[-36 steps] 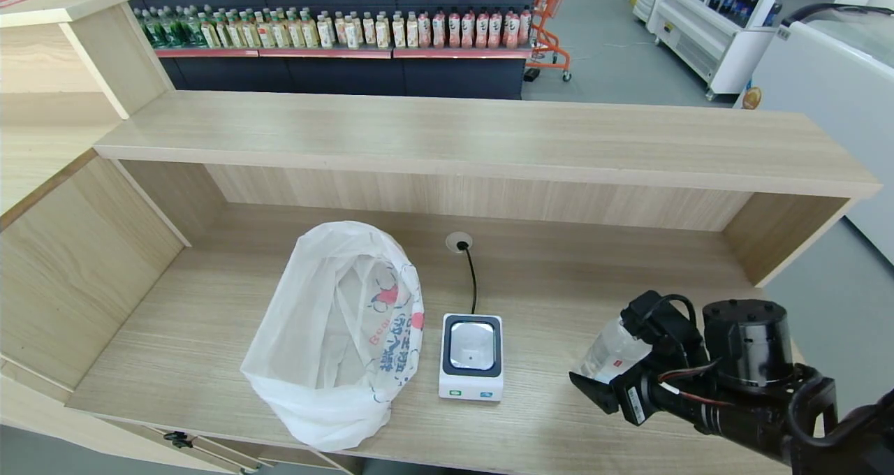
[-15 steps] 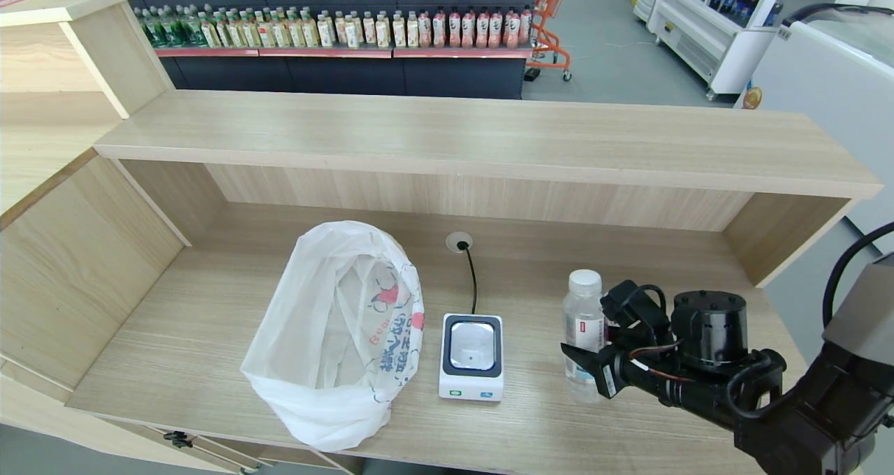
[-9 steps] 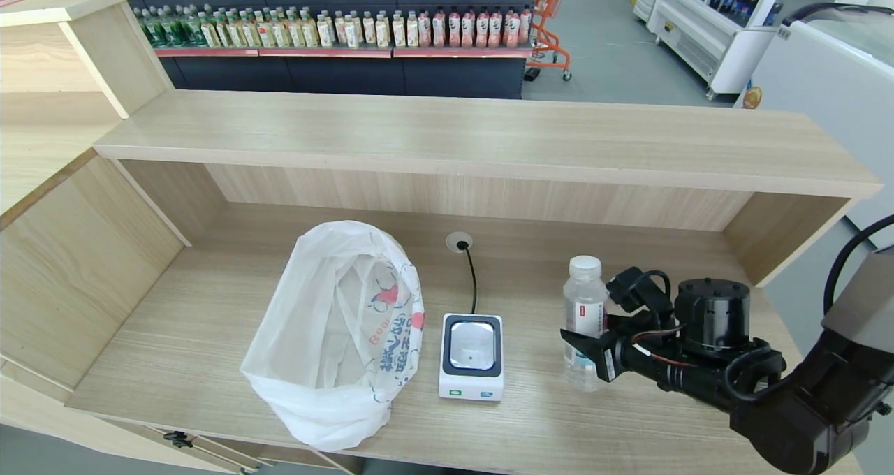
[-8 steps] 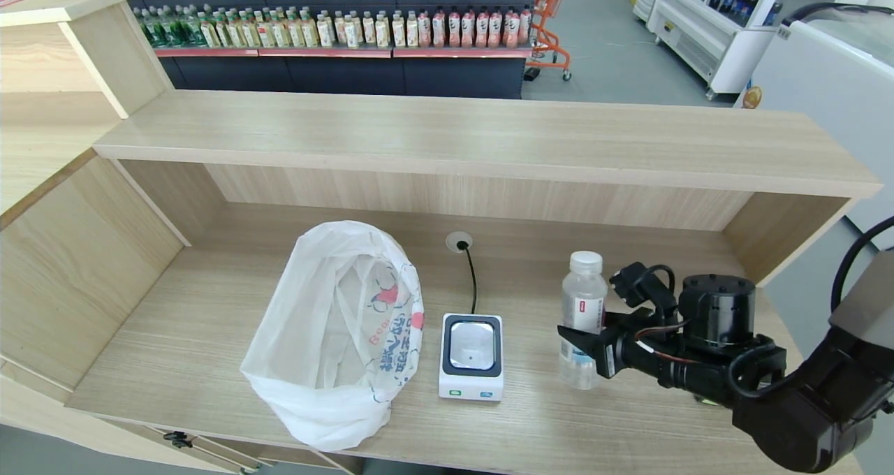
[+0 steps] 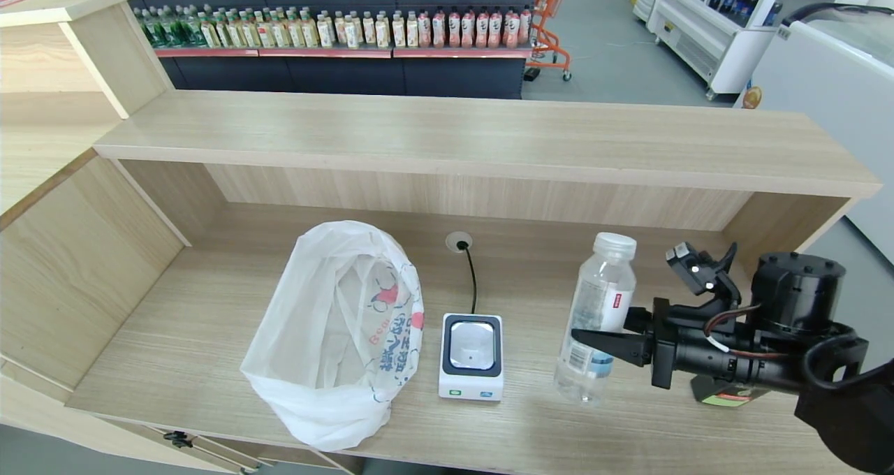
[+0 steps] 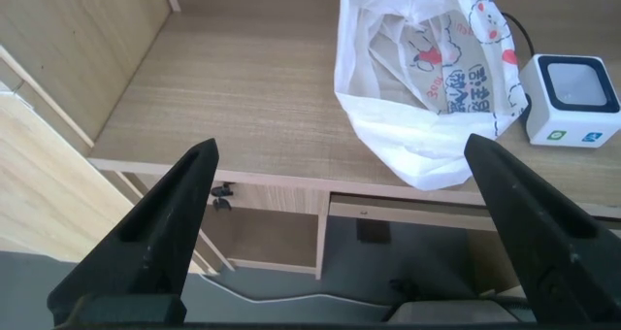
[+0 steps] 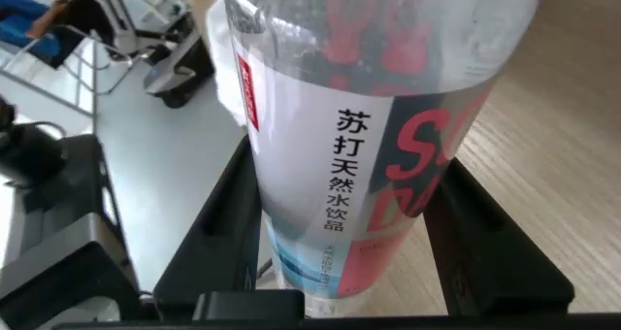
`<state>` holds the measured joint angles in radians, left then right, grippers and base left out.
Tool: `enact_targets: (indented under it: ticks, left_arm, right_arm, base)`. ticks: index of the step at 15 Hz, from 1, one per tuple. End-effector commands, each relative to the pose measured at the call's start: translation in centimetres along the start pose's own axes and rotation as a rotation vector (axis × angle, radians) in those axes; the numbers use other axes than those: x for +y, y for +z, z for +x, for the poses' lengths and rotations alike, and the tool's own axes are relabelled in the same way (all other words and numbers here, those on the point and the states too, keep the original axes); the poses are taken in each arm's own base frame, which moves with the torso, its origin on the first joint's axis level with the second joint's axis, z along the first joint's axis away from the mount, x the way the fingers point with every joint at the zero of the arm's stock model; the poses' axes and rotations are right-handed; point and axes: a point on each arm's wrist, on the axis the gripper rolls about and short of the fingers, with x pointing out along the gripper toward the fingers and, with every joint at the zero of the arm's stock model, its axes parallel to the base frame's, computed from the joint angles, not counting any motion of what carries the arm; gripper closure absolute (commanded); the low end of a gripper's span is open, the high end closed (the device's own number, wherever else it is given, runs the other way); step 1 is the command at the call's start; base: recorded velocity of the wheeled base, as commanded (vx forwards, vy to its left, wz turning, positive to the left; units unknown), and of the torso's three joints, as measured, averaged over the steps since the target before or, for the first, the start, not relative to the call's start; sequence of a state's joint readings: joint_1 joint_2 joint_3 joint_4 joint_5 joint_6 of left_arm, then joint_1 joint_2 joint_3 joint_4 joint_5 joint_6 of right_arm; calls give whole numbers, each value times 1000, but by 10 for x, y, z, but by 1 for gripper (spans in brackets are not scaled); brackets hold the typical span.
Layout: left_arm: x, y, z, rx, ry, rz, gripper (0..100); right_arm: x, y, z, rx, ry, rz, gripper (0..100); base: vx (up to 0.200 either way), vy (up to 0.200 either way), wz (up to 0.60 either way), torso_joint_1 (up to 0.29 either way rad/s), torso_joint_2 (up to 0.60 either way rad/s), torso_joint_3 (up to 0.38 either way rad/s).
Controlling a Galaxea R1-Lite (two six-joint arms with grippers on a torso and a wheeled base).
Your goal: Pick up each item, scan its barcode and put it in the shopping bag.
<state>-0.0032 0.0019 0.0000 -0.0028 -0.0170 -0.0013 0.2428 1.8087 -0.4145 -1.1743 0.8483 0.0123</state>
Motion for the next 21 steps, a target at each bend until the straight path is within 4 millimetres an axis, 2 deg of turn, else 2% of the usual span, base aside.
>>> enact_targets:
  ticks: [1,7,10,16,21]
  left_arm:
    - [0,0,0,-1,0,0,0]
    - [0,0,0,-1,0,0,0]
    - [0,0,0,-1,0,0,0]
    - [0,0,0,-1,0,0,0]
    - [0,0,0,-1,0,0,0]
  right_arm:
    - [11,8,-6,-17,60,-18,100]
    - [38,11,19,0,241,-32,100]
    - [59,11,32,18,324,-3,100]
    - [68,19,27,4,351,24,100]
    - [74,15,28,7,368,1,100]
  base:
    - [0,0,0,0,0,0]
    - [0,0,0,0,0,0]
    - [0,0,0,0,0,0]
    - [0,0,0,0,0,0]
    - [0,0,0,0,0,0]
